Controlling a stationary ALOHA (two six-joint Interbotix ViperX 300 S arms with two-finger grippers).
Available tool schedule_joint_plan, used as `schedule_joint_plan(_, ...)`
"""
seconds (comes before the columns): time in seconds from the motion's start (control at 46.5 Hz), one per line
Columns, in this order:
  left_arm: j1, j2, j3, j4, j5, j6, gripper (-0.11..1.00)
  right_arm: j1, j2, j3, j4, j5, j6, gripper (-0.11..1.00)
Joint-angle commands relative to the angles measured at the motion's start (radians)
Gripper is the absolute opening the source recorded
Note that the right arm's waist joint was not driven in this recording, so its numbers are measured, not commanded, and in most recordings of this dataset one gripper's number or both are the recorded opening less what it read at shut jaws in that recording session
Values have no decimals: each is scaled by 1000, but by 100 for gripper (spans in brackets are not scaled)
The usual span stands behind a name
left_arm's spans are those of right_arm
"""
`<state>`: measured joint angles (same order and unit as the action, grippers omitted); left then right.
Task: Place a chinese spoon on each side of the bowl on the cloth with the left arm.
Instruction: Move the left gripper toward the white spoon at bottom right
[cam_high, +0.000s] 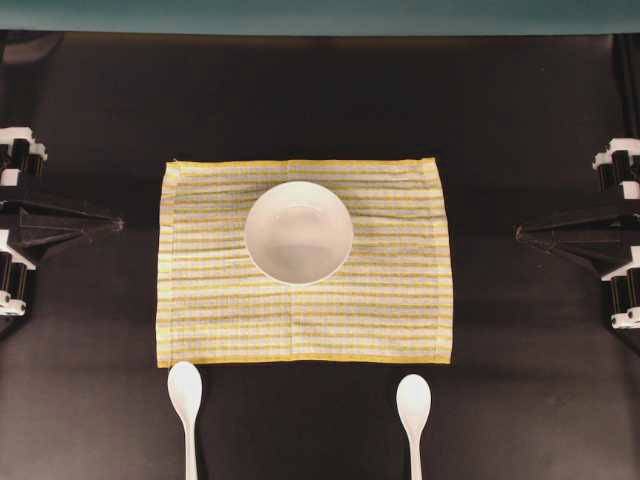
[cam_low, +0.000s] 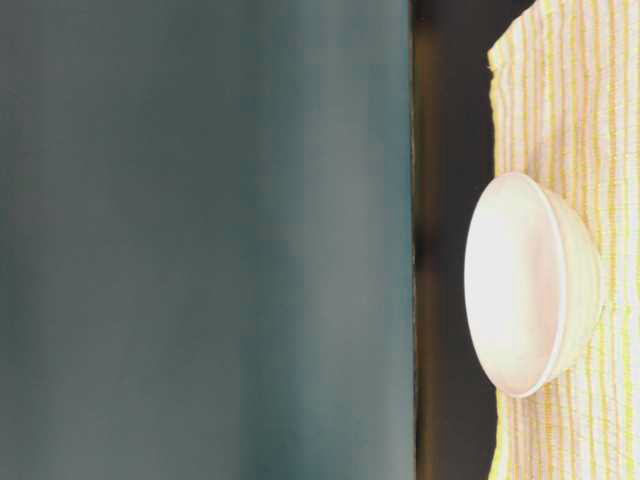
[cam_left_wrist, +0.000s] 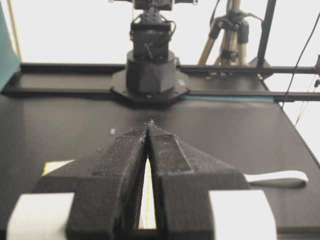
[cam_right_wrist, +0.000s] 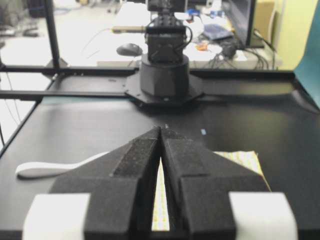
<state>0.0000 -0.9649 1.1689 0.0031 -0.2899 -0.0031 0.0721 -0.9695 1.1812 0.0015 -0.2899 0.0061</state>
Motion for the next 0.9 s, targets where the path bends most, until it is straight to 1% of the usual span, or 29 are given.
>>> schedule_joint_plan(0.0, -51, 48, -25, 37, 18, -66, 5, 0, 11, 0, 3, -6, -5, 3)
schedule_joint_plan(0.022, -54, 57, -29, 37, 26, -89, 5, 0, 9, 5, 3, -6, -5, 3)
schedule_joint_plan(0.043, -57, 75, -37, 37, 37, -124, 4, 0, 8, 11, 3, -5, -5, 6)
schedule_joint_plan(0.065, -57, 86, -44, 37, 43, -150, 1, 0, 6, 14, 3, -3, -5, 11)
schedule_joint_plan(0.086, -58, 98, -51, 38, 51, -176, 0, 0, 5, 14, 3, -2, -3, 12)
schedule_joint_plan(0.108, -58, 117, -58, 38, 58, -216, 0, 0, 3, 14, 3, 0, -3, 10)
schedule_joint_plan(0.151, -60, 140, -67, 38, 58, -270, 0, 0, 3, 14, 5, 5, -3, 3)
schedule_joint_plan(0.172, -60, 153, -72, 38, 58, -293, 0, 0, 2, 14, 3, 6, -3, 2)
schedule_joint_plan(0.237, -61, 198, -86, 38, 58, -374, 0, 0, 0, 14, 5, 11, -3, 1)
schedule_joint_plan(0.366, -63, 298, -121, 38, 51, -502, 0, 0, -2, 15, 5, 28, -3, 1)
schedule_joint_plan(0.538, -84, 445, -189, 38, 20, -647, 0, 0, -3, 15, 5, 46, -2, 1)
schedule_joint_plan(0.581, -92, 492, -218, 38, 18, -676, 0, 0, -3, 15, 8, 49, -2, 1)
schedule_joint_plan(0.646, -107, 551, -255, 38, 18, -692, 0, 0, -3, 15, 9, 51, 0, 1)
schedule_joint_plan(0.818, -150, 715, -365, 38, 23, -695, 1, 0, -5, 17, 12, 52, 0, 1)
schedule_joint_plan(0.882, -161, 770, -405, 38, 26, -695, 2, 0, -6, 17, 12, 52, 0, 1)
